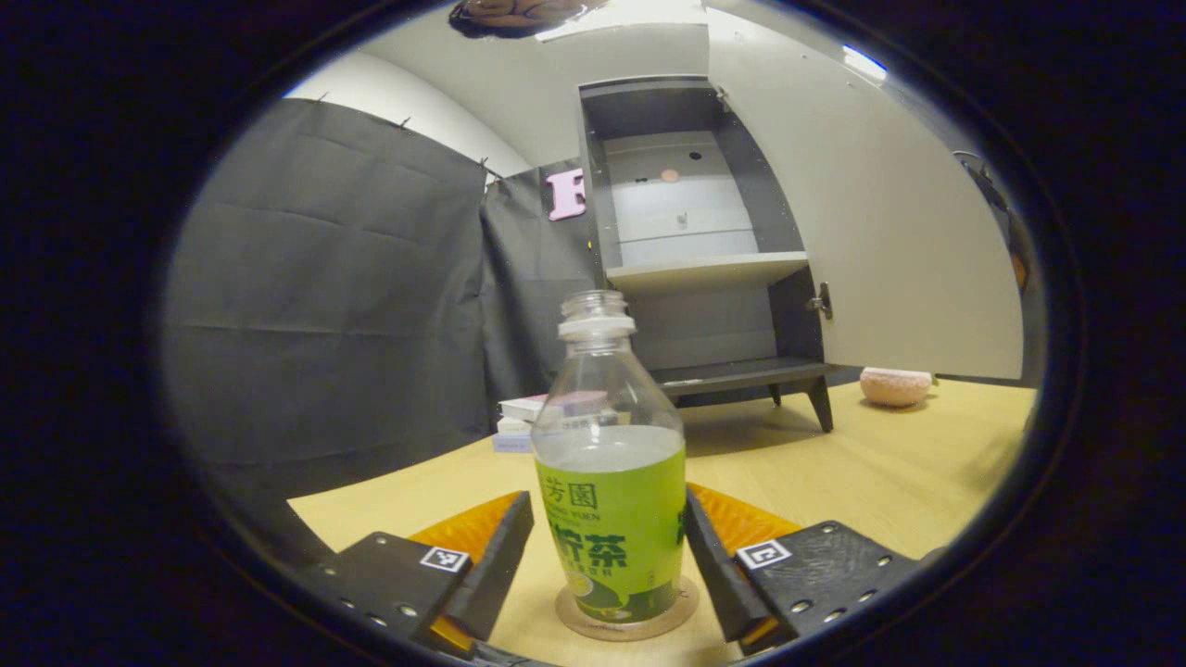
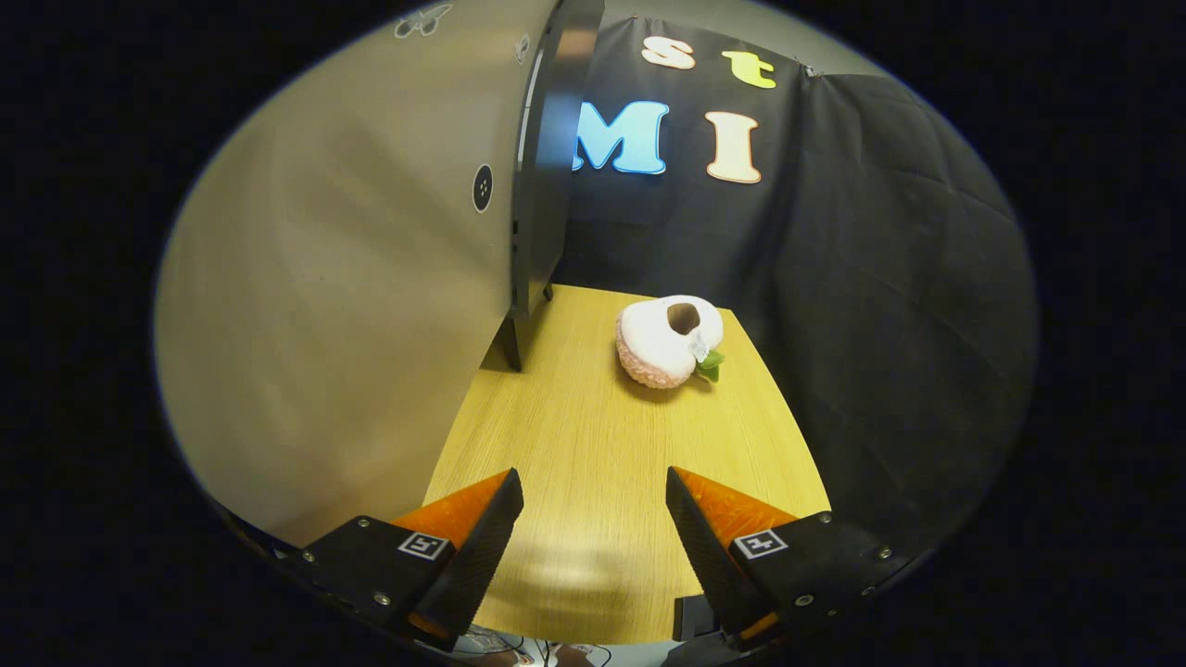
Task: Open the cabinet door with the right hand, grasp the bottle in the cabinet with the left hand and place it on the coaster, then close the cabinet door with the right hand.
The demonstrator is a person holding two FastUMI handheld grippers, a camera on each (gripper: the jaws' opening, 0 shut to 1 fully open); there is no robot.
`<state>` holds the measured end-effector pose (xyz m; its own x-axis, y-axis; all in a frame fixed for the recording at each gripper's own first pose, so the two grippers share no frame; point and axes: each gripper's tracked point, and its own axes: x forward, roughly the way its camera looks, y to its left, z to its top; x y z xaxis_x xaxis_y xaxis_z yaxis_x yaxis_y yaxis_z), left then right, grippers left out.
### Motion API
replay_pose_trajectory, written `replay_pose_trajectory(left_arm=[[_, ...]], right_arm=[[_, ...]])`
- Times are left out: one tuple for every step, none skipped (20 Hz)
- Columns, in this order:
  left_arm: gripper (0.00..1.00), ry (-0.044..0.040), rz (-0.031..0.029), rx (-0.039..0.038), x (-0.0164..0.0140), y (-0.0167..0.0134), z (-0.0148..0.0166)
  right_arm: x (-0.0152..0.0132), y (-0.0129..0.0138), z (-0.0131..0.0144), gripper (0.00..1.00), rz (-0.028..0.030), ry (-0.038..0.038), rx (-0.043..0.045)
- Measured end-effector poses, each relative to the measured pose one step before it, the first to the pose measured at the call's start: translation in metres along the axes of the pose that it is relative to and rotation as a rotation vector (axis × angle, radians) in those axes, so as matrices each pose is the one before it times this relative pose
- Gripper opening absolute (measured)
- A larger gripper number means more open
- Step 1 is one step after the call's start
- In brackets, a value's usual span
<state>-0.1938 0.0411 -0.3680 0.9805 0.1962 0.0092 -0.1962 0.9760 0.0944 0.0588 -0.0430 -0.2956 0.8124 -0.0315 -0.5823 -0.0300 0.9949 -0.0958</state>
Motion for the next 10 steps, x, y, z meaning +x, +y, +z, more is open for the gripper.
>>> replay_pose_trajectory(left_arm=[[0.93,-0.01673,-0.01459,-0.00925,0.00202,-0.00291,0.00547],[1.0,-0.00825,-0.01521,-0.01344,0.00059,-0.00462,0.00436],[0.92,-0.0042,-0.00028,-0.01164,0.0007,0.00027,0.00423],[0.92,-0.00014,0.00107,-0.00644,-0.00016,0.00363,0.00403],[0.93,0.00196,-0.00248,-0.00192,0.0009,0.00144,0.00606],[0.92,-0.00338,-0.00515,-0.00024,-0.00009,0.00079,0.00864],[0.93,-0.0056,-0.00233,-0.00037,0.0011,0.00251,0.01092],[0.92,-0.00988,0.00111,-0.00214,0.00163,0.00402,0.01277],[0.93,-0.00742,-0.01095,-0.00316,0.00241,0.00023,0.01282],[0.93,-0.00973,-0.00152,0.00333,0.00103,0.0022,0.01329]], right_arm=[[-0.00086,0.00045,0.00145,0.95,0.00054,-0.00074,0.00132],[-0.00021,-0.0001,0.00106,0.95,-0.00114,-0.00167,-0.00149],[-0.00154,0.00125,0.00218,0.95,0.00501,-0.00429,0.00155],[-0.00014,0.00069,0.00158,0.95,-0.00052,-0.00198,-0.00451],[-0.00177,-0.00065,0.00339,0.95,-0.00112,-0.00395,-0.00618],[-0.00142,0.00048,0.00446,0.95,0.00341,-0.01052,0.00309],[-0.00276,-0.0008,0.00574,0.95,-0.00021,-0.01135,0.00764],[-0.00241,-0.00328,0.00542,0.94,-0.00722,-0.0115,0.00777],[-0.00281,-0.00341,0.00683,0.94,-0.00588,-0.01192,0.01413],[-0.00166,-0.00238,0.00501,0.94,-0.00437,-0.00824,0.01698]])
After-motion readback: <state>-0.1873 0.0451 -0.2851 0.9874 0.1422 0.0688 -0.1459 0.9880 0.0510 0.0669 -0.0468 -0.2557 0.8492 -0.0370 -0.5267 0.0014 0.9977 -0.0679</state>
